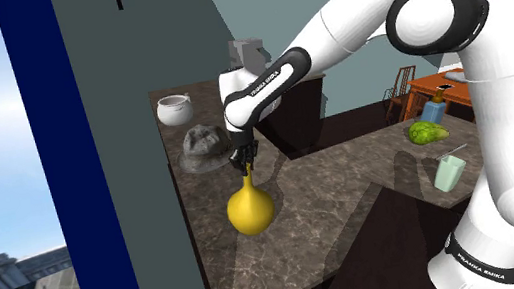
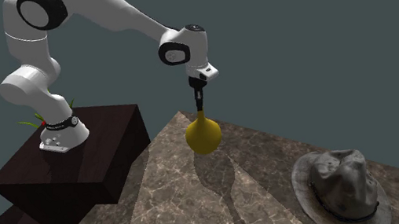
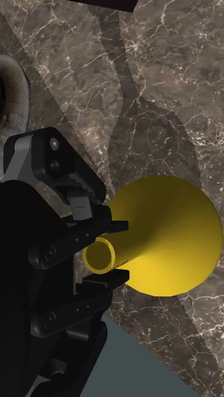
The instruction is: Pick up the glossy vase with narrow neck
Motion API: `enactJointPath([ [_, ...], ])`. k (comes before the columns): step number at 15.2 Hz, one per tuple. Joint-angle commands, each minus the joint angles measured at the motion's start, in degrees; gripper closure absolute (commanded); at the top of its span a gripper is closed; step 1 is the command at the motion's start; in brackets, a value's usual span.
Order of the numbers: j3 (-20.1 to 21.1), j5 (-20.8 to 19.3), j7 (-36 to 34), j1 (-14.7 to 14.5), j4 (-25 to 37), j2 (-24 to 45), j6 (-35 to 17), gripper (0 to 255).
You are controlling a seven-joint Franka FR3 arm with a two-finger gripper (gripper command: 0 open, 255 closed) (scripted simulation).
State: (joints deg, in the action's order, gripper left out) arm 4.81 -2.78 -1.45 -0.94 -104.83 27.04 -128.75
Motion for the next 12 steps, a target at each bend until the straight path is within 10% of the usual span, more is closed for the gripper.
enactJointPath([
  [1, 0.05, 0.08, 0.04, 0.02, 0.23, -0.66, 0.88, 255],
  [12, 0.31, 0.59, 0.36, 0.19, 2.55, -5.15, 7.67, 255],
])
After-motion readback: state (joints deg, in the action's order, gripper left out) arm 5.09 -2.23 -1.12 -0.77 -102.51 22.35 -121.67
